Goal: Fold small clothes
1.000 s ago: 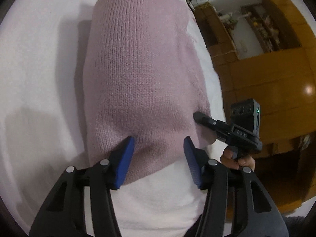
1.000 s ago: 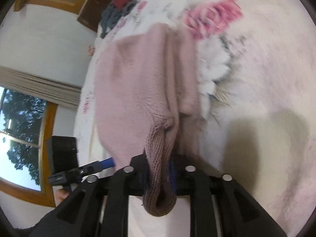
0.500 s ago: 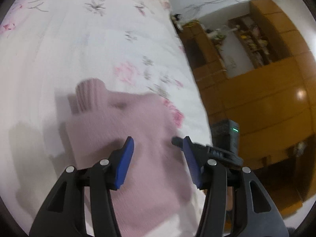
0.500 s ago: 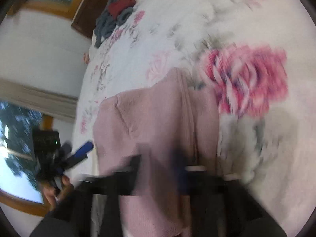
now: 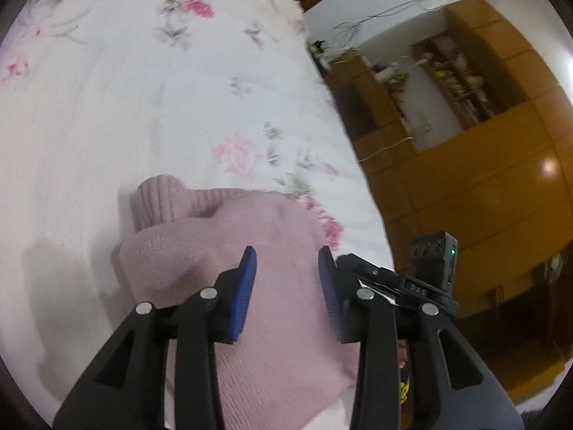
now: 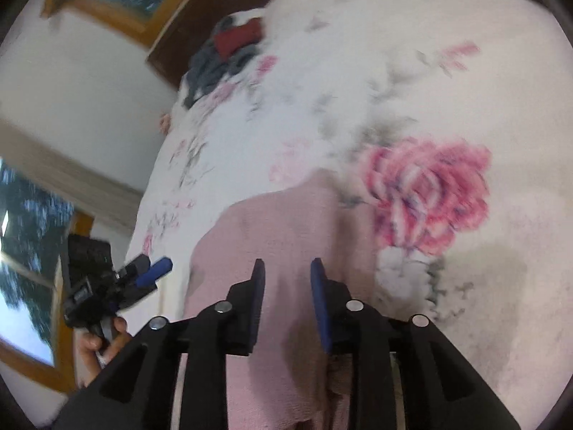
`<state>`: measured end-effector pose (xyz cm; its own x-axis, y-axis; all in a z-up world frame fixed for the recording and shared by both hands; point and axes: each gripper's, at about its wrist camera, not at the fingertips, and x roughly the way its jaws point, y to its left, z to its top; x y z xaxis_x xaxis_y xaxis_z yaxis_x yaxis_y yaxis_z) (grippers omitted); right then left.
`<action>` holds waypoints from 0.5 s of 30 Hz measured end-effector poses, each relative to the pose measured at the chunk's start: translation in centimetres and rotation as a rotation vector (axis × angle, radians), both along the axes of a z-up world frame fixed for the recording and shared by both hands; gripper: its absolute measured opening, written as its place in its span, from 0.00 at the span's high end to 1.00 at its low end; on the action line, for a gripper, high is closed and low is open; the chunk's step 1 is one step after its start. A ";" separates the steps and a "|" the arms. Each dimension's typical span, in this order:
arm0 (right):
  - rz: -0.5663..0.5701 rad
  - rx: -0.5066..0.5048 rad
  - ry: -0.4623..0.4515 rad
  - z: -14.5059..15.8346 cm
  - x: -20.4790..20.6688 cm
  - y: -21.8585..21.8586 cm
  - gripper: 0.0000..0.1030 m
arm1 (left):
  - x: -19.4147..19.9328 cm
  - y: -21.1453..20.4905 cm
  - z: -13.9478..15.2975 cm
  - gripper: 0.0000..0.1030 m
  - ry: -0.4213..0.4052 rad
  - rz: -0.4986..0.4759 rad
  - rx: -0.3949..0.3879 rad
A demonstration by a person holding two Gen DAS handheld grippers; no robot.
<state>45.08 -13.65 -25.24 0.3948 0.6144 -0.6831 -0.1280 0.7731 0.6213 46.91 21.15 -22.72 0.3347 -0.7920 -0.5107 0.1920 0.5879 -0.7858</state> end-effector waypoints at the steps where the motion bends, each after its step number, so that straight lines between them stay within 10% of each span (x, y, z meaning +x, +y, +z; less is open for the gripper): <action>1: 0.028 -0.012 -0.008 0.2 0.0 0.6 0.73 | 0.2 -0.2 -0.8 0.67 0.023 -0.004 0.029; 4: 0.122 -0.053 0.036 -1.1 0.7 3.0 0.76 | 0.7 -0.9 -3.9 0.69 0.096 -0.010 0.082; 6: 0.129 -0.151 0.067 -2.7 1.3 3.5 1.00 | 0.8 -1.4 -4.9 0.74 0.092 -0.010 0.106; 11: 0.083 -0.121 0.094 -2.8 2.3 1.7 1.00 | 0.5 -1.1 -2.7 0.70 0.070 -0.010 0.104; 15: 0.040 -0.089 0.072 -0.5 -0.4 -0.2 0.82 | -3.1 0.2 0.1 0.70 -0.025 -0.065 0.044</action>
<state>44.64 -13.89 -25.78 0.3196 0.5643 -0.7612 -0.1172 0.8207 0.5592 43.82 21.37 -22.64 0.2962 -0.7895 -0.5376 0.2499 0.6073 -0.7541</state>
